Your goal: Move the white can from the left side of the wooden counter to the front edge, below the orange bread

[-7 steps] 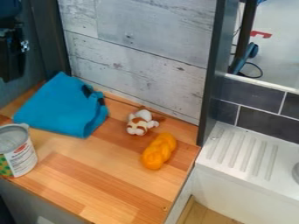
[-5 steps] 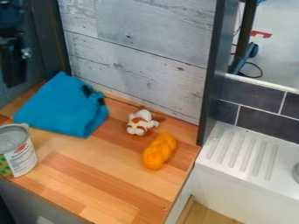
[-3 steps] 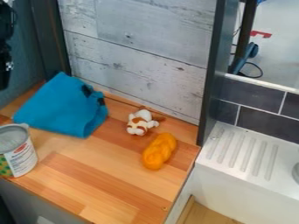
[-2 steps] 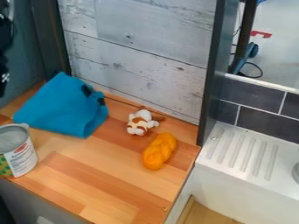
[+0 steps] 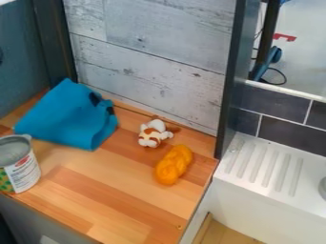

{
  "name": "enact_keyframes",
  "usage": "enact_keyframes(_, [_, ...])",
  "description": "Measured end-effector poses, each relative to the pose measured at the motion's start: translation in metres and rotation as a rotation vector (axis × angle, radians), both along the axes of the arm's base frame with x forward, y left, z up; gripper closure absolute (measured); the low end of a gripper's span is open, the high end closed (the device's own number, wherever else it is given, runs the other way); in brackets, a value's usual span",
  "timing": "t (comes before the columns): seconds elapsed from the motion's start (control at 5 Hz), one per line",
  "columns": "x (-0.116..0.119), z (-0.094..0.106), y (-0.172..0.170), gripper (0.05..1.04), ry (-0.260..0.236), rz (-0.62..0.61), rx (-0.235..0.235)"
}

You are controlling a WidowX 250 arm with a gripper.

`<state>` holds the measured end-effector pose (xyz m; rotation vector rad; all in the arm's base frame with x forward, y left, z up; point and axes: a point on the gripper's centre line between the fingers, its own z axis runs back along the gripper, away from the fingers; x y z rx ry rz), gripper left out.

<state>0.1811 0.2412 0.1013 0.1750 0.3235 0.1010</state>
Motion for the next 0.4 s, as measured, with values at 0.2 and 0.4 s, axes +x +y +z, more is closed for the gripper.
enact_keyframes(0.2, [-0.001,-0.003,0.008,0.075,0.004,-0.005,0.001])
enact_keyframes(0.4, [-0.002,-0.019,0.015,0.075,0.04,-0.006,0.029])
